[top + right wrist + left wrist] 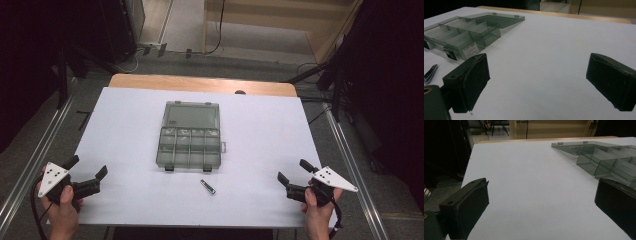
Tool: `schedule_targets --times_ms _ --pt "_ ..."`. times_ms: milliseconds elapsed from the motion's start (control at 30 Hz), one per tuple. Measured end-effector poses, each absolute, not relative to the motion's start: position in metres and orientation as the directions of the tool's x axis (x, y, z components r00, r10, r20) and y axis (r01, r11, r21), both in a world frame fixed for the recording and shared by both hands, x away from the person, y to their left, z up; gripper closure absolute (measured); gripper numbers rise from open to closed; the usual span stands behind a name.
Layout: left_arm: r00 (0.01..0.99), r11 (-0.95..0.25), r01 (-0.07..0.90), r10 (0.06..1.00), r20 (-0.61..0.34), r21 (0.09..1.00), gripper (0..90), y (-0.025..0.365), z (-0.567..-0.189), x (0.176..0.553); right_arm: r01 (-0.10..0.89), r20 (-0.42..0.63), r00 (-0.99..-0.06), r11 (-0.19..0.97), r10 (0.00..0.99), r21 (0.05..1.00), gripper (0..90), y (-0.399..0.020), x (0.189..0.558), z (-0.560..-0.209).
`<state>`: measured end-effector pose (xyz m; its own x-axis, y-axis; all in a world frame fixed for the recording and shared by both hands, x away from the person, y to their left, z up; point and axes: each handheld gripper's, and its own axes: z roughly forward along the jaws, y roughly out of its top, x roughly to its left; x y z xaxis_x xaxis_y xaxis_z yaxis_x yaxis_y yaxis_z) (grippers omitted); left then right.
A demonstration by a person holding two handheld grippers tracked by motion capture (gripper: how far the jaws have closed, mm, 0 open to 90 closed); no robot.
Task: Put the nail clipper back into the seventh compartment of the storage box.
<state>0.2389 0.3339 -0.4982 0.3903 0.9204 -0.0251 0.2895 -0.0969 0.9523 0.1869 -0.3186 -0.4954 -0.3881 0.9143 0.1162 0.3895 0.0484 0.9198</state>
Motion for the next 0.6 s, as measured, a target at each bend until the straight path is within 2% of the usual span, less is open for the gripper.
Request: schedule_targets --times_ms 600 --pt "0.388 -0.089 0.289 0.921 -0.032 0.953 0.0 0.335 -0.498 0.239 0.459 0.078 -0.483 0.176 0.872 0.871 5.9 -0.287 0.201 -0.476"
